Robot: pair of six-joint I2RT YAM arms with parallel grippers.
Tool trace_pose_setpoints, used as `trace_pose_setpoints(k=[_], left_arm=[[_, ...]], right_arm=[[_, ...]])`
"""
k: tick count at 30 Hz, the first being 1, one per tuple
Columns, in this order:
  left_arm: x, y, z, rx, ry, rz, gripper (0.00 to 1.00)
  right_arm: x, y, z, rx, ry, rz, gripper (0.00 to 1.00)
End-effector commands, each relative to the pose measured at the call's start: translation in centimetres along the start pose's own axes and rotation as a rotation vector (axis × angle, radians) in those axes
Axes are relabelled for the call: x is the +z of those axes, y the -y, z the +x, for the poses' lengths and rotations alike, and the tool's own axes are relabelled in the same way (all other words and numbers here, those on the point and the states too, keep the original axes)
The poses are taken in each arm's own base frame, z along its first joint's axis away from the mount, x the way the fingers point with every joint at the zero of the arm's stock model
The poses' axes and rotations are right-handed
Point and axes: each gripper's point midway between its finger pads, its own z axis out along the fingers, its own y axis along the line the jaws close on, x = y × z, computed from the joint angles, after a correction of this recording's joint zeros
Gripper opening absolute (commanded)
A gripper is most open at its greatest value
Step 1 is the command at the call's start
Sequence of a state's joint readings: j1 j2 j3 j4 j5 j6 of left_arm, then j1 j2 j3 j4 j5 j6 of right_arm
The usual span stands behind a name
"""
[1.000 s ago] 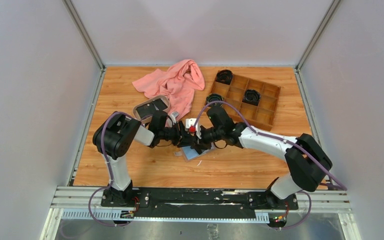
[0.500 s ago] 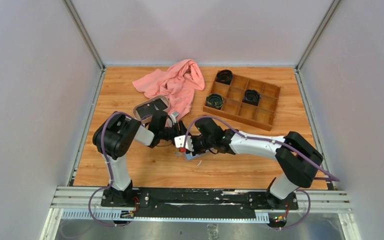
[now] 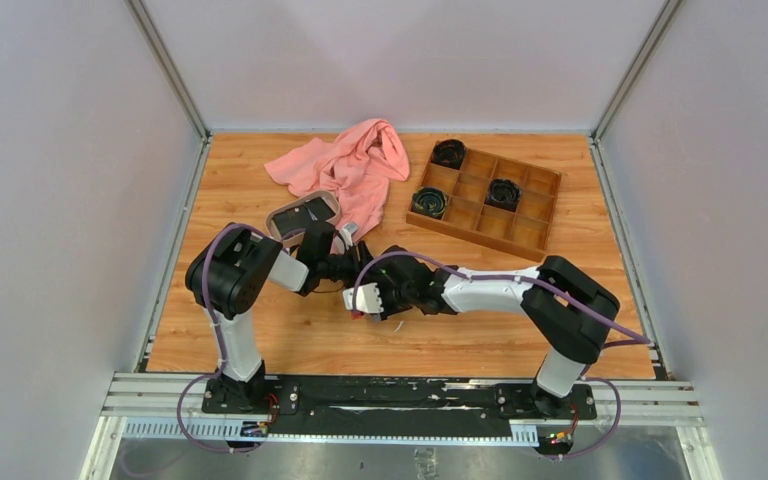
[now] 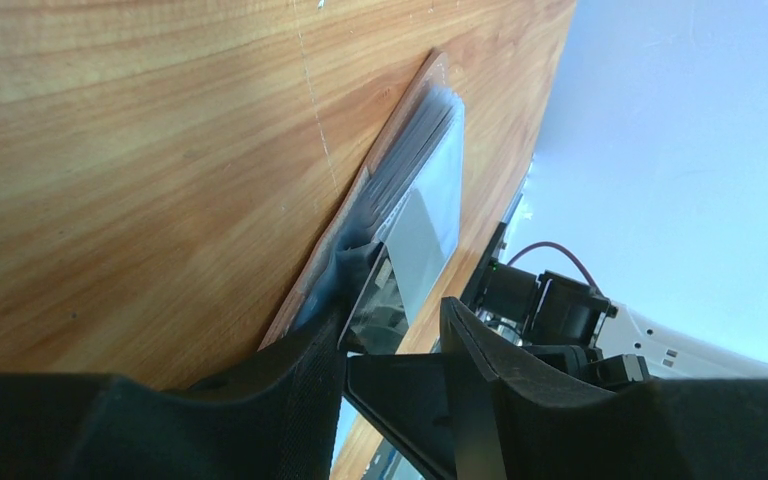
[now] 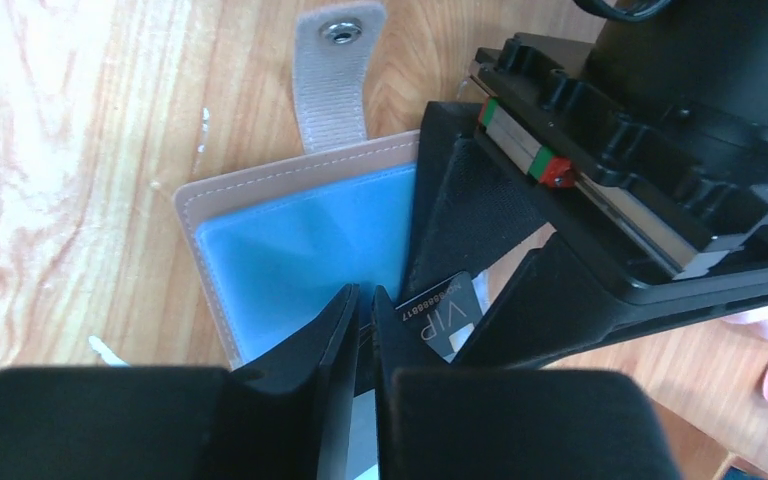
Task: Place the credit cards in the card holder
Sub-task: Insert the credit card into the card holder.
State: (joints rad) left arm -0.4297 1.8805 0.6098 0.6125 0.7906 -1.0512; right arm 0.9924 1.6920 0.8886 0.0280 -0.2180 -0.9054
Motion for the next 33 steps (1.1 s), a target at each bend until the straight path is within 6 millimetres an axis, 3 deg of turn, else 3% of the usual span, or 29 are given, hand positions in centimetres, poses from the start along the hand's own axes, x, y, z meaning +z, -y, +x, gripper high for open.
trace_pose_setpoints(k=[1,16,21,24,29,33], left_arm=[[0.3,-3.8,1.2,-0.043,-0.006,-0.123,0.46],[0.3,-3.9,1.3,-0.041,-0.008,-0.125,0.48],[0.2,-3.8,1.2,-0.037,-0.005,-0.122,0.48],[0.1,-3.4,1.1,-0.031,0.000,-0.116,0.48],[-0.3,-1.8,0.7,-0.002,0.020,-0.085,0.48],[-0.9,-0.1,0.1,0.026,0.050,-0.055,0.49]], right_arm=[[-0.1,1.3,1.5,-0.024,-0.115,0.059,0.13],[-1.6,3.2,4.1,-0.054,-0.263,0.165,0.12],[-2.8,3.2,4.0,-0.016,-0.240,0.148,0.14],[-3.4,1.5,1.9,-0.001,-0.121,0.049,0.19],[-6.6,-1.8,-2.7,0.007,0.110,-0.148,0.26],[-9.5,-2.8,-3.8,0.040,0.204,-0.248,0.30]])
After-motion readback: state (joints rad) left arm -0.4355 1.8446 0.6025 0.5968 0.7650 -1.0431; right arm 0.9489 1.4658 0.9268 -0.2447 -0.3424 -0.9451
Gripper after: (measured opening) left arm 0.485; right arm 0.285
